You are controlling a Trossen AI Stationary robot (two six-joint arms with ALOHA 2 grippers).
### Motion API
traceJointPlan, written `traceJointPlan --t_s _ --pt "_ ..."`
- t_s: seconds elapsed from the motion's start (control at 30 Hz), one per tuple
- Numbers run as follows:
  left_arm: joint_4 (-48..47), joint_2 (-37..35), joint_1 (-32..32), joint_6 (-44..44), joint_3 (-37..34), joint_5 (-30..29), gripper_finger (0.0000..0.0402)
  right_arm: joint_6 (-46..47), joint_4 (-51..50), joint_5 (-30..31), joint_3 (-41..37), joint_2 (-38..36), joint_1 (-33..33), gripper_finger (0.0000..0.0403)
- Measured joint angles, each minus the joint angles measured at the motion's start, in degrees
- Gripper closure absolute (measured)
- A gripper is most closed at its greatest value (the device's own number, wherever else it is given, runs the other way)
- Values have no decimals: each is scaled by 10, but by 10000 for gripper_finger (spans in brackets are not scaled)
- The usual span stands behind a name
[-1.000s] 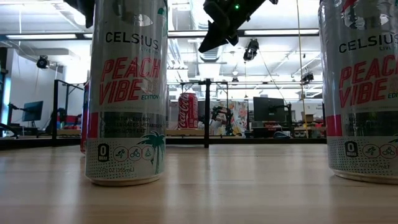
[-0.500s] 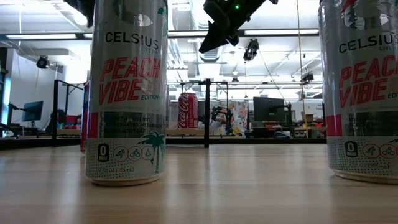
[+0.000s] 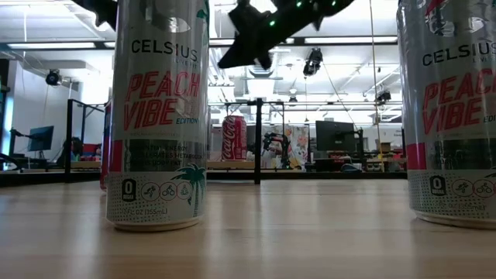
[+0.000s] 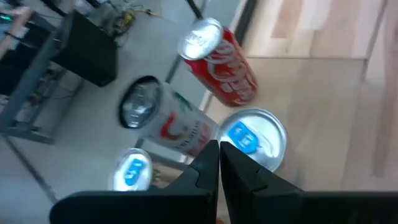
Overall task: Place canned beverage on shelf
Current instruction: Put the right blue soda can on the shelf aligned with the other blue soda can
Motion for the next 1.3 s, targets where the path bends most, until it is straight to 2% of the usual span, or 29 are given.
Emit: traceJointPlan --t_s 0.43,0.8,1.3 --pt "29 11 17 27 -14 18 402 16 145 0 27 96 -30 394" --pt "32 13 26 40 -20 30 402 22 152 2 52 155 -34 394" --pt "2 13 26 10 -20 44 402 33 194 16 51 178 -34 394"
